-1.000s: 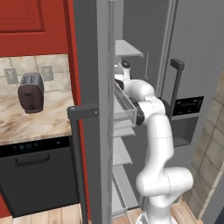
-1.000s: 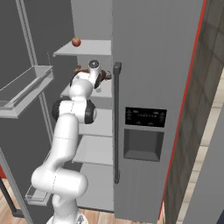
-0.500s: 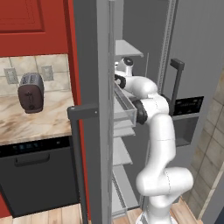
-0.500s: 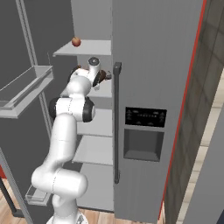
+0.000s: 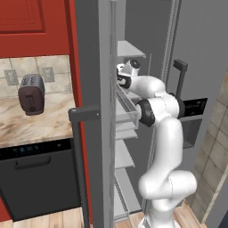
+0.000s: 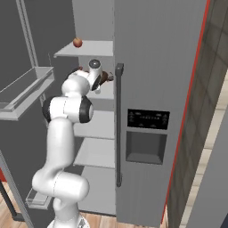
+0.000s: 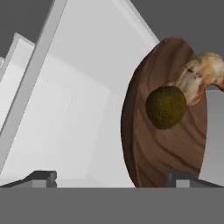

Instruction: Pick the chicken drumstick and avocado from their plates and place them in the bowl. Then put the bowl in the fridge.

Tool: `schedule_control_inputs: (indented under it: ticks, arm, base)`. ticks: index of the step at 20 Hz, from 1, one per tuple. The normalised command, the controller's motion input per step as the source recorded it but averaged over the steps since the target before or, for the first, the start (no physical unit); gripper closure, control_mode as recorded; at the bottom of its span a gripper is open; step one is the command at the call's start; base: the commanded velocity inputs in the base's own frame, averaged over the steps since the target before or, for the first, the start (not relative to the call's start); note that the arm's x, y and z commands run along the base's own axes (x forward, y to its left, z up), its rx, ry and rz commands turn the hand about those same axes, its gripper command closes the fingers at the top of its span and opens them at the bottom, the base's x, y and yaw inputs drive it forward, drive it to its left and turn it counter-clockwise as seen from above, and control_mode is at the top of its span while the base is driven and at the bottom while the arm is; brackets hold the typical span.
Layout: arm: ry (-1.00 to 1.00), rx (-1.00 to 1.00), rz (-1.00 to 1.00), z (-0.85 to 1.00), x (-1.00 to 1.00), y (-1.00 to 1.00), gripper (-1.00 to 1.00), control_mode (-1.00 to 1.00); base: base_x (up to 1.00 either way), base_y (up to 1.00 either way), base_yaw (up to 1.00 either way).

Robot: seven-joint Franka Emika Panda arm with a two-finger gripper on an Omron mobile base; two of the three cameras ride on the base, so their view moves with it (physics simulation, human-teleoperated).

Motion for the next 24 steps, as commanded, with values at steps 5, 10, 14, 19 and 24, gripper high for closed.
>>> schedule_control_inputs:
  ticks: [5,10,14,19,24]
  arm:
    - [0.0,0.0,0.0,0.22,-0.4,-0.11,-1.0,-1.0]
    - [0.0,0.0,0.0,0.26,-0.43,-0.14,-1.0,-1.0]
    - [0.0,0.0,0.0,0.21,-0.55,-0.16,-1.0,-1.0]
    - [-0.02,0.0,0.0,0.09,-0.69,-0.2,-1.0,-1.0]
    - [0.0,0.0,0.0,0.09,-0.68,-0.18,-1.0,-1.0]
  base:
    - [0.0,0.0,0.0]
    - [0.0,0.0,0.0]
    - [0.0,0.0,0.0]
    - [0.0,0.0,0.0]
    - [0.0,0.0,0.0]
